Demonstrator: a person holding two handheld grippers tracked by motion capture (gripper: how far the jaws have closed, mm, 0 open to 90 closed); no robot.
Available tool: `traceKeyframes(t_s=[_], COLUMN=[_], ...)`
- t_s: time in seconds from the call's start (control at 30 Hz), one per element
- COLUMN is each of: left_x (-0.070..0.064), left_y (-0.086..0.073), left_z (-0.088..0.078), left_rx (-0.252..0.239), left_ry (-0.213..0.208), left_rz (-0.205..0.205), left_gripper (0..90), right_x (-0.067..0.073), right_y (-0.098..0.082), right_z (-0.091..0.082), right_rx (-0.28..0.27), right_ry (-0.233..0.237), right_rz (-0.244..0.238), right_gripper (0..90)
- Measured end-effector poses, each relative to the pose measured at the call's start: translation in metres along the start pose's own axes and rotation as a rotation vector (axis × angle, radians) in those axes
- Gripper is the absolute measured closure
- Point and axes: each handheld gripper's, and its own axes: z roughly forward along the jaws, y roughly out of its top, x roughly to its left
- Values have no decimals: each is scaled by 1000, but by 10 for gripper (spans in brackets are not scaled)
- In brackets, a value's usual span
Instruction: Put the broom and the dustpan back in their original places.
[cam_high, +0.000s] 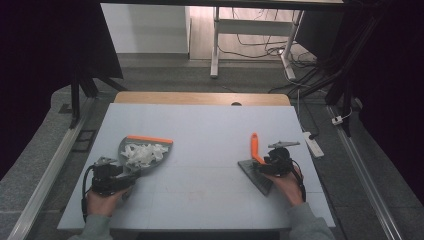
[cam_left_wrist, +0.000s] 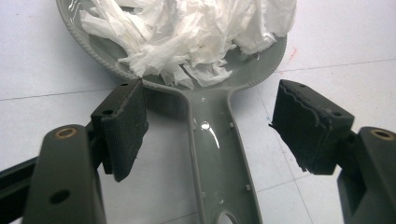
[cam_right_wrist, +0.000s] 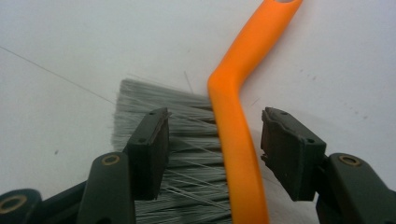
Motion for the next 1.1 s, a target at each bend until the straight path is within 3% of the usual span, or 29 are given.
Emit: traceKeyframes(t_s=[0.13, 0.23, 0.4, 0.5, 0.7, 0.93, 1.1], left_x=[-3, -7, -13, -17, -22, -17, -17], left_y=[1, 3, 6, 8, 11, 8, 5], left_z=[-2, -4, -6, -5, 0, 1, -1], left_rx=[-5, -8, 6, 25, 37, 46, 46], left_ry=[-9, -26, -85, -121, -174, -226, -236], left_rz=[14, 38, 125, 185, 260, 291, 300], left_gripper=[273, 275, 292, 293, 294, 294, 294], right_x=[5, 10, 17, 21, 28, 24, 19], right_y=[1, 1, -1, -3, -9, -28, -36], right_z=[-8, -14, -19, -20, -24, -33, -39], right_rx=[-56, -96, -117, -120, -139, -158, -180], right_ry=[-17, 6, 68, 84, 111, 103, 113], right_rz=[-40, -71, -134, -168, -218, -234, -232], right_gripper=[427, 435, 441, 448, 454, 465, 466])
